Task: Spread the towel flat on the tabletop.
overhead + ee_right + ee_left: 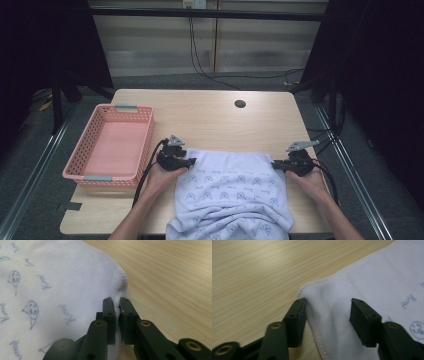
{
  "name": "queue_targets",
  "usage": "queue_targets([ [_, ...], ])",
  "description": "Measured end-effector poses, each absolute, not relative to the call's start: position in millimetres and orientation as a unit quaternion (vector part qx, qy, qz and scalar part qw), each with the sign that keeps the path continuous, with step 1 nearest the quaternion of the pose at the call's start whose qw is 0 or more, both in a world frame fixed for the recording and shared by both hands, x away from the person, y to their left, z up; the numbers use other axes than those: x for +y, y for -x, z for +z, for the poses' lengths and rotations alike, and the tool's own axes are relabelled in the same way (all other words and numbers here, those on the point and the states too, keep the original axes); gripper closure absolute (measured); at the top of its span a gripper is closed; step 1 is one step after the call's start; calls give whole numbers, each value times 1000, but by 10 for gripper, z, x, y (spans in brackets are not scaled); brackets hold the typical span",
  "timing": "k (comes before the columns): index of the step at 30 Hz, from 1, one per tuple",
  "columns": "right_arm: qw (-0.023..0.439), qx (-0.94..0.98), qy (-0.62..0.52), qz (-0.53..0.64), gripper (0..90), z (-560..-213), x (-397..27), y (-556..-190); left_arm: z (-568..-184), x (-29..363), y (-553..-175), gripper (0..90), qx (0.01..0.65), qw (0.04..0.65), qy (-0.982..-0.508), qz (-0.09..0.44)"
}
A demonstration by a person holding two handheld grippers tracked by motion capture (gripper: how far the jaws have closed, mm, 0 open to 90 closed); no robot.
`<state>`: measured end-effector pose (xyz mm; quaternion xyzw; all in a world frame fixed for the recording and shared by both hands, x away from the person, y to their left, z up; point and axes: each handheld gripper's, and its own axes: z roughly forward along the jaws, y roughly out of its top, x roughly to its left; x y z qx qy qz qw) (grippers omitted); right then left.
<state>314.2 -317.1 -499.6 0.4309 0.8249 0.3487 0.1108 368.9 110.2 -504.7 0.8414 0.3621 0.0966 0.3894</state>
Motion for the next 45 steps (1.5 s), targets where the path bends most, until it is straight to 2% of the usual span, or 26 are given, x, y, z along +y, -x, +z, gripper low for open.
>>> queue_targets([
  [3,97,825,-428,356,845,-4999,-3158,-3151,-5044,1091,-3707,680,358,385,-844,102],
  [5,94,825,-426,359,845,-5004,-3139,-3158,-5048,1091,-3726,764,362,397,-840,74],
  [7,87,824,-430,359,845,-4999,-3112,-3157,-5040,1071,-3709,849,350,392,-848,68],
  [12,81,806,-440,388,846,-4922,-3179,-3157,-4981,1064,-3678,865,345,415,-842,28],
  [19,104,771,-440,449,847,-4554,-3375,-3057,-4600,1111,-3594,866,326,463,-823,32],
  [35,155,732,-418,515,847,-3710,-3345,-3494,-3658,1463,-3786,871,318,519,-785,117],
  [41,164,731,-416,515,848,-3540,-3290,-3708,-3521,1500,-3978,871,323,528,-775,125],
  [45,169,725,-429,511,849,-3565,-3223,-3927,-3455,1496,-4127,872,336,538,-762,133],
])
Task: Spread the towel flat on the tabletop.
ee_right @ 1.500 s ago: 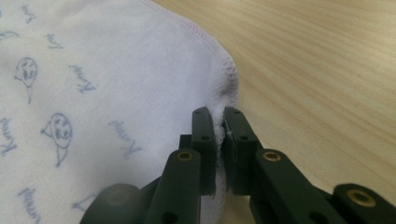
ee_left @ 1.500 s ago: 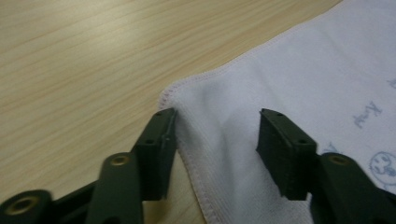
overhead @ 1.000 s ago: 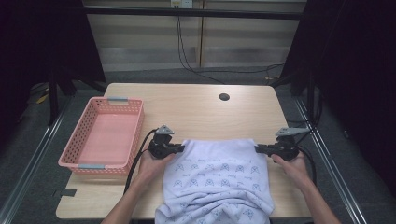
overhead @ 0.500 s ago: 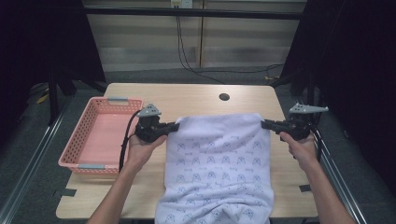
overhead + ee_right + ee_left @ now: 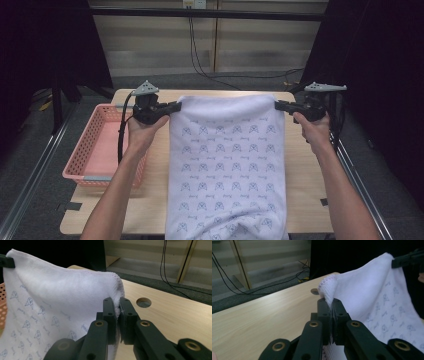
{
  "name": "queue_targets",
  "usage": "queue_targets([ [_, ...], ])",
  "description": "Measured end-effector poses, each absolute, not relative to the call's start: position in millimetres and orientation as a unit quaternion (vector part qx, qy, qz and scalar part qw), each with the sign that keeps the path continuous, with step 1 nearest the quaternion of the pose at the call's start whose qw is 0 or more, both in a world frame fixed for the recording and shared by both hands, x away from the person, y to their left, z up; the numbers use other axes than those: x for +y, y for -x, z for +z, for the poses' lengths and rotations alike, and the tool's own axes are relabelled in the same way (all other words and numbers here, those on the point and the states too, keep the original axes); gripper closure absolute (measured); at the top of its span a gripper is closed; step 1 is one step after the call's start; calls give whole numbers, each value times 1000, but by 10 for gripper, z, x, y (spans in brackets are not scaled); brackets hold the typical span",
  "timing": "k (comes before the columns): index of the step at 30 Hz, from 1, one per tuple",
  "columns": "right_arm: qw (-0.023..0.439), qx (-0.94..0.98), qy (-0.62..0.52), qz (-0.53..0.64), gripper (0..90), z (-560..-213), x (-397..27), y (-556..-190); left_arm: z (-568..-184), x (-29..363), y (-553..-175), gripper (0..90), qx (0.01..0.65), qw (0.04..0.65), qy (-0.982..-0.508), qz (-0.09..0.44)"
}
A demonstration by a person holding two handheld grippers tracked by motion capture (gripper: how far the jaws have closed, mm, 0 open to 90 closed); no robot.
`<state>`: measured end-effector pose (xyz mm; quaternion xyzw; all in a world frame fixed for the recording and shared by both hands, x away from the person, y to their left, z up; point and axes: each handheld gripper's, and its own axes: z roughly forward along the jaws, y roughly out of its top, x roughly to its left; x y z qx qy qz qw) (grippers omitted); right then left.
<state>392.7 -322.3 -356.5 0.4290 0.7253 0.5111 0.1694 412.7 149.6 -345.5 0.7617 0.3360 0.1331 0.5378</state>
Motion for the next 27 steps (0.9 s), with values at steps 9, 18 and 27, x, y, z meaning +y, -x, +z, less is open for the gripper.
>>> queue_targets([
  [9,200,720,-424,511,850,-3205,-3106,-4281,-3162,1553,-4335,872,338,559,-740,162],
  [18,214,714,-410,525,850,-2976,-3058,-4323,-3106,1640,-4308,872,336,543,-750,172],
  [27,164,747,-398,506,851,-3351,-3034,-3944,-3387,1462,-3807,871,297,557,-764,137],
])
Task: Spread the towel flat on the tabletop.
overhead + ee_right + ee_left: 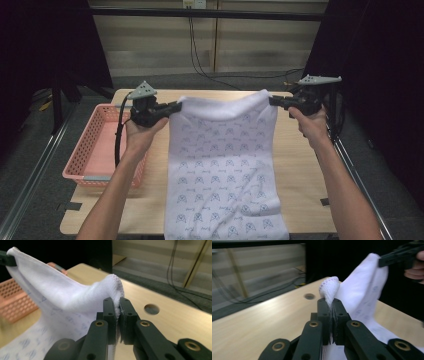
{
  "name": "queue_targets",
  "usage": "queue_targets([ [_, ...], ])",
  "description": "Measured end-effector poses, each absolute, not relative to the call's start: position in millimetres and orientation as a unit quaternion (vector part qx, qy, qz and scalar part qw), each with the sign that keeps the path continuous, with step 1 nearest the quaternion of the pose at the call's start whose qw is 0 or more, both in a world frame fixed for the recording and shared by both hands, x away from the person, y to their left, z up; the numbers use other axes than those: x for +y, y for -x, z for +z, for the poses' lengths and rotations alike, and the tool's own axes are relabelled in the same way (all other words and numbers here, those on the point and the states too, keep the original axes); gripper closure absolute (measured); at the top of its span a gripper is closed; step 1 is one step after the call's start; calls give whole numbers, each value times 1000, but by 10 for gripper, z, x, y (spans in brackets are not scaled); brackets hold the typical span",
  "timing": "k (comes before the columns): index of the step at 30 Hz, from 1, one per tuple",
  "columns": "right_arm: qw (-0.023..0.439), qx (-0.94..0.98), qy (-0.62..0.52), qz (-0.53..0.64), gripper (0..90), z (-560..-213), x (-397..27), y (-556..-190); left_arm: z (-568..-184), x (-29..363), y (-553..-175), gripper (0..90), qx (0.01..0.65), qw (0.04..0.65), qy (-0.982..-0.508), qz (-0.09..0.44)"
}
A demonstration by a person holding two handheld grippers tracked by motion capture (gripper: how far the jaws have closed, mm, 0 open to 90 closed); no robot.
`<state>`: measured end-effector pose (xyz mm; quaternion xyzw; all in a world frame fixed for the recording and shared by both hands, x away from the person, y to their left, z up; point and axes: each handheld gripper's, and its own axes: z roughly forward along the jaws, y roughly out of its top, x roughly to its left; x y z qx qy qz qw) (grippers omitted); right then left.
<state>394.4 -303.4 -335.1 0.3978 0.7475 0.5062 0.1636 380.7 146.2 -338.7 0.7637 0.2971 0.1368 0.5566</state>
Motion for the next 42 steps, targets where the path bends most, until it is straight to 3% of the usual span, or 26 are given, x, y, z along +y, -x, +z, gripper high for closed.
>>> queue_targets([
  [10,123,773,-385,489,850,-3730,-3171,-3230,-3744,1451,-3133,871,289,529,-792,93],
  [16,100,801,-382,450,850,-4084,-3187,-2770,-4107,1584,-2787,870,305,470,-823,89],
  [23,35,825,-383,414,849,-4521,-3099,-2328,-4550,1703,-2539,868,322,424,-846,37],
  [32,-14,843,-395,366,849,-4934,-3038,-2272,-4893,1619,-2572,867,341,379,-860,12],
  [42,49,841,-413,346,856,-4922,-3113,-2404,-4939,1426,-2879,869,344,378,-859,35],
])
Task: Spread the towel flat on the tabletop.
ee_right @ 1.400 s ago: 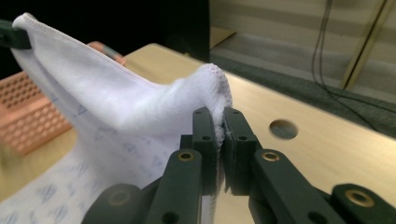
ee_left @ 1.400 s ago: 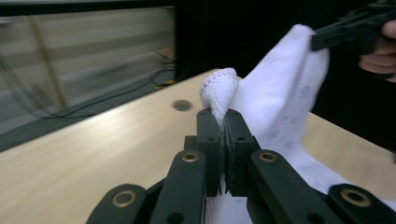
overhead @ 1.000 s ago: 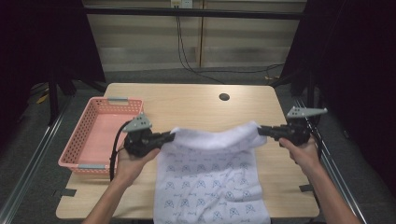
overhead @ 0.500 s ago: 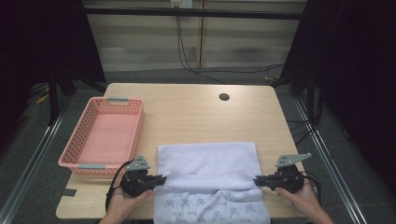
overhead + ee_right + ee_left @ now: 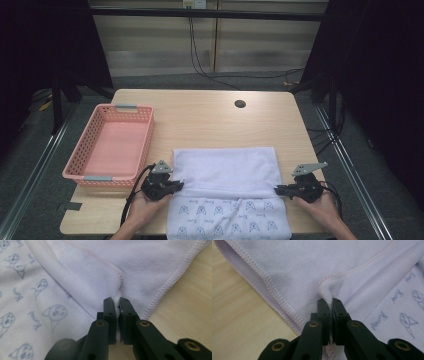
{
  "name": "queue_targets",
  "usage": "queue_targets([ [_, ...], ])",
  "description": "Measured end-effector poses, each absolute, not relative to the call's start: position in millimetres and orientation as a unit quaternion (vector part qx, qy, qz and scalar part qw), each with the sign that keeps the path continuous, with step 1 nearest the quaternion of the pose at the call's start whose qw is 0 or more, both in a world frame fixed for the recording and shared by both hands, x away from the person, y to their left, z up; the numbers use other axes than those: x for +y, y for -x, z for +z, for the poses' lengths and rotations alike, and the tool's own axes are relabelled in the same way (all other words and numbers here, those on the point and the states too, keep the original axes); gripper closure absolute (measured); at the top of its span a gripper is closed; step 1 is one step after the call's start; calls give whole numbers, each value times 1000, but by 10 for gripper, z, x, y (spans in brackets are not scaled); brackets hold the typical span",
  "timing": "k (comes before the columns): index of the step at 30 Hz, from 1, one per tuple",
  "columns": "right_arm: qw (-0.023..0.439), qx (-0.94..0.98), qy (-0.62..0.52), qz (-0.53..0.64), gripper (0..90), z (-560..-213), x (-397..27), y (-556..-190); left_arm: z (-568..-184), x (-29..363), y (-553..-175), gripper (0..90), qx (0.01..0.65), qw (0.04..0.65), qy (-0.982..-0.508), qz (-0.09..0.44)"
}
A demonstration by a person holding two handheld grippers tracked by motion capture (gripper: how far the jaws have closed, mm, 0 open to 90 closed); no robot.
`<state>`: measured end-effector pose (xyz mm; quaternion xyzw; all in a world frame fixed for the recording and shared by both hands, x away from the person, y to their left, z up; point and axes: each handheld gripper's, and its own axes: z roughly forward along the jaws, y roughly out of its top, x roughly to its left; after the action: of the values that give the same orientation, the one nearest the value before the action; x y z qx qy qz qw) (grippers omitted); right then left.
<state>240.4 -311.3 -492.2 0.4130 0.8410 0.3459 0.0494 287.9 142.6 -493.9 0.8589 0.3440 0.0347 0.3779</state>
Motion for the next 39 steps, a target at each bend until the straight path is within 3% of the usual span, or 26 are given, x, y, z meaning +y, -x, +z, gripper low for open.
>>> queue_targets([
  [16,81,819,-448,350,856,-4960,-3284,-2824,-5021,1231,-3482,869,371,403,-835,45],
  [30,97,815,-457,344,856,-4968,-3286,-3256,-4998,1159,-3801,869,362,385,-846,73],
  [39,101,799,-478,350,856,-4993,-3335,-3595,-5011,1076,-4131,870,388,384,-834,77],
])
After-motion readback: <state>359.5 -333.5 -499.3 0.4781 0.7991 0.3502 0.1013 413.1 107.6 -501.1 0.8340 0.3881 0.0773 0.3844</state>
